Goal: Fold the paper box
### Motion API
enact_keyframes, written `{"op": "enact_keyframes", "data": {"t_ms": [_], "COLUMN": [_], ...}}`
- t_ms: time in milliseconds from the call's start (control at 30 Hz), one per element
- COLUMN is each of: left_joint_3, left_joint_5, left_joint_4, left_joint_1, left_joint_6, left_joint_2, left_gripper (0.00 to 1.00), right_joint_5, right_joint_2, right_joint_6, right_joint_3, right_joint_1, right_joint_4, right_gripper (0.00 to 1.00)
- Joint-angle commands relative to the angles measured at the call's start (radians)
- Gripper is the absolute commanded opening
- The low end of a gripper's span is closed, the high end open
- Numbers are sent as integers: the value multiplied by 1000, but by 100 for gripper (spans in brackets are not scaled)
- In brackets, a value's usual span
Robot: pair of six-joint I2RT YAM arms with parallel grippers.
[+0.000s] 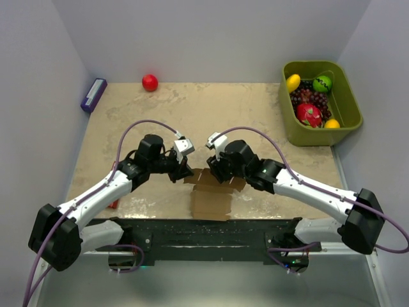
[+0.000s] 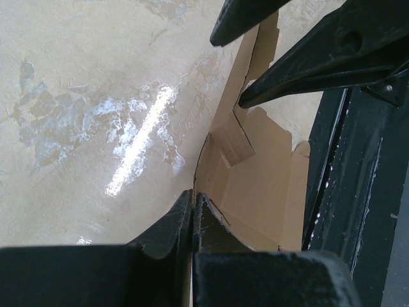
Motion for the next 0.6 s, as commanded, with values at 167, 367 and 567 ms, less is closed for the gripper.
{"op": "enact_keyframes", "data": {"t_ms": [167,367,567], "left_joint_3": [33,42,36], "left_joint_5": [3,-152,-384], "left_joint_4": [42,65,94], "left_joint_1": [-3,-7,-75], "left_joint_6": [-4,-71,-206], "left_joint_2": [8,37,33], "left_gripper": [0,0,0], "right_joint_5": [99,321,509], "right_joint_2": [12,47,105], "right_joint_6": [-18,-1,1], "right_joint_3": [12,18,40], "right_joint_1": [50,150,188], "right_joint_4": [1,37,80], "right_gripper": [15,1,0]}}
